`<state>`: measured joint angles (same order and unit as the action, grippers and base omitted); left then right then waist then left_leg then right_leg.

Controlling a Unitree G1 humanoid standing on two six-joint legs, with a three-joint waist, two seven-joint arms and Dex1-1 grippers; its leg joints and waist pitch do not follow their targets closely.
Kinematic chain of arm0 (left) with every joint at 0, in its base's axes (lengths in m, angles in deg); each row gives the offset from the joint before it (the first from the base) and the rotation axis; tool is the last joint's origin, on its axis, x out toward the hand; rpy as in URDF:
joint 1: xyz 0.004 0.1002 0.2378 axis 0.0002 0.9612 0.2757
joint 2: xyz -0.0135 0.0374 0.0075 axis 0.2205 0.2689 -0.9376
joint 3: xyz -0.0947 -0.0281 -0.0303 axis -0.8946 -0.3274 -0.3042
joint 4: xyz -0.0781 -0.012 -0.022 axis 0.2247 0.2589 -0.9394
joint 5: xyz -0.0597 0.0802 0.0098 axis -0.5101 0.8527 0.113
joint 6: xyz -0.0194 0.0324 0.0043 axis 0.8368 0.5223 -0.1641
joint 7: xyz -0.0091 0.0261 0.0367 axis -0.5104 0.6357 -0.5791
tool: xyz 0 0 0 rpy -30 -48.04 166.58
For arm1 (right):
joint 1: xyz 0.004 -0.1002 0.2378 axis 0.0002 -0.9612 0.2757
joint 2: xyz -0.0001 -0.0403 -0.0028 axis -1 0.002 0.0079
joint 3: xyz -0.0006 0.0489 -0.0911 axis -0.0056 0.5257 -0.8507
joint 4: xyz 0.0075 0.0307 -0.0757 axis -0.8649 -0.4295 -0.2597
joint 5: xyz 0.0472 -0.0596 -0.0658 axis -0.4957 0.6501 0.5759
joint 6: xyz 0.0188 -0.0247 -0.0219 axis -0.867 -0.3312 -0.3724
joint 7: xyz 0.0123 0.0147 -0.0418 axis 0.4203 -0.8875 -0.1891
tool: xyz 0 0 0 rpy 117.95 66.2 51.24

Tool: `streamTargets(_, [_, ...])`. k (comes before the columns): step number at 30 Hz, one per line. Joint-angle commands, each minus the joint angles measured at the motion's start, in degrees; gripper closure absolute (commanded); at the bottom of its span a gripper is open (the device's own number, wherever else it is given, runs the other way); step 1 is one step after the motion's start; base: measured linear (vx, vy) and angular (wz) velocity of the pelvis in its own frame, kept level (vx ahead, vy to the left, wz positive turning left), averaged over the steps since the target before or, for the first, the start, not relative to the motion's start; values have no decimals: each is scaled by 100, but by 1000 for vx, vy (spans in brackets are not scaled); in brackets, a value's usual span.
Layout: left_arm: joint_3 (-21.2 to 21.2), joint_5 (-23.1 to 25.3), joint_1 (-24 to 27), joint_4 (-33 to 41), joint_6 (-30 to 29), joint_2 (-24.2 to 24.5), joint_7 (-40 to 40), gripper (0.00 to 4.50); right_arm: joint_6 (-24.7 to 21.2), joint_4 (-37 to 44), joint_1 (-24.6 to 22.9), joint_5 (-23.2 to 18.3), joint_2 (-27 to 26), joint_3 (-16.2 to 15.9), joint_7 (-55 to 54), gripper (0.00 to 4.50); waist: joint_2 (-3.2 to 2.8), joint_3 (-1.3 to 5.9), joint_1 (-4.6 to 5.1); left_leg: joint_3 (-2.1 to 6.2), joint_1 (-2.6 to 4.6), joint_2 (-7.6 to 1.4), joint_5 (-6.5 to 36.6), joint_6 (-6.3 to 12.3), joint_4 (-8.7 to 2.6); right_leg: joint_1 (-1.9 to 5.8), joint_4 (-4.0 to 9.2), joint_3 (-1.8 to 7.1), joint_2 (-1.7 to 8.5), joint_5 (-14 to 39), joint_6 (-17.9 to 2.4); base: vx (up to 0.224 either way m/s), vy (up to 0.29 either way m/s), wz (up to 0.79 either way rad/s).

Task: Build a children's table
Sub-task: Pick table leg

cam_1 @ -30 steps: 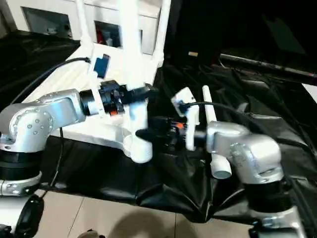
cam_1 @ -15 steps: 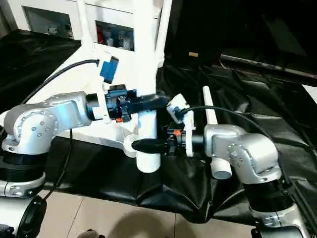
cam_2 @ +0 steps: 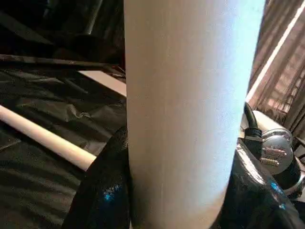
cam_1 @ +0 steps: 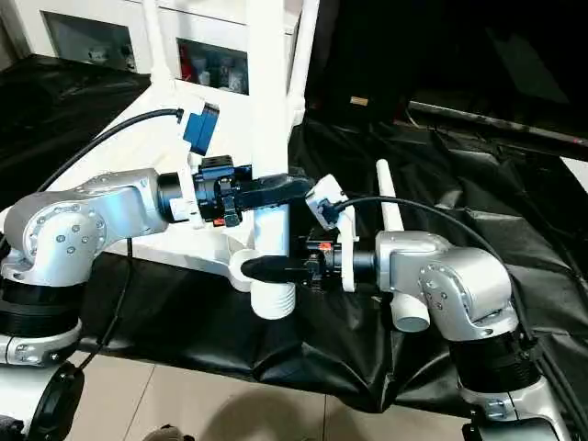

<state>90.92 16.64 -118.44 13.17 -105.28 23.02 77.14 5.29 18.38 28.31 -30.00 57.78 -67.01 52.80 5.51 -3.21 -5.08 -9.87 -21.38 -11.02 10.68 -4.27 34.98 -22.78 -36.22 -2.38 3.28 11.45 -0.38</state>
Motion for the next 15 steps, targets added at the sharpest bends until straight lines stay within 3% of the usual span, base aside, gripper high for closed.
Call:
streamTargets(1, [44,-58,-172,62,1,-61,61,264,10,-50,56,-13,53,56,-20,254,-34,379,3,24,70,-181,403,-195,-382,310,391,244,383,702,-902,0,0,0])
streamTargets(3, [78,-7,-177,61,58,-56,68,264,27,-56,47,-10,48,52,-34,255,-34,382,0,26,69,-183,379,-191,-383,315,385,244,387,647,-917,0,0,0])
streamTargets(4, [10,-15,-204,-14,44,-139,-64,208,50,-63,41,2,32,62,-60,256,-38,383,4,22,68,-184,379,-188,-380,315,382,246,387,605,-938,0,0,0])
streamTargets(10, [-341,-136,-227,-162,202,-381,-349,159,212,-104,-17,56,-178,236,-339,257,-38,389,2,25,63,-177,375,-185,-374,327,384,243,393,560,-990,0,0,0])
streamTargets(11, [-479,2,-207,-210,625,-517,-506,146,312,-138,-36,44,-335,377,-510,257,-32,388,3,27,65,-182,369,-171,-378,324,392,243,394,551,-999,0,0,0])
streamTargets(12, [-642,128,-191,-246,1153,-683,-623,146,395,-179,-43,33,-479,508,-676,257,-76,383,-5,32,61,-183,399,-174,-379,318,397,245,402,556,-1006,0,0,0])
streamTargets(13, [-1090,54,-184,-311,1787,-1032,-962,145,634,-233,-50,56,-705,699,-926,257,-59,393,5,35,49,-184,441,-175,-381,341,415,242,410,549,-1012,0,0,0])
streamTargets(15, [-1327,-4,-182,-337,2053,-1196,-1161,145,746,-260,-46,62,-824,799,-1068,258,-44,404,11,42,59,-190,465,-199,-381,349,405,233,408,481,-1015,0,0,0])
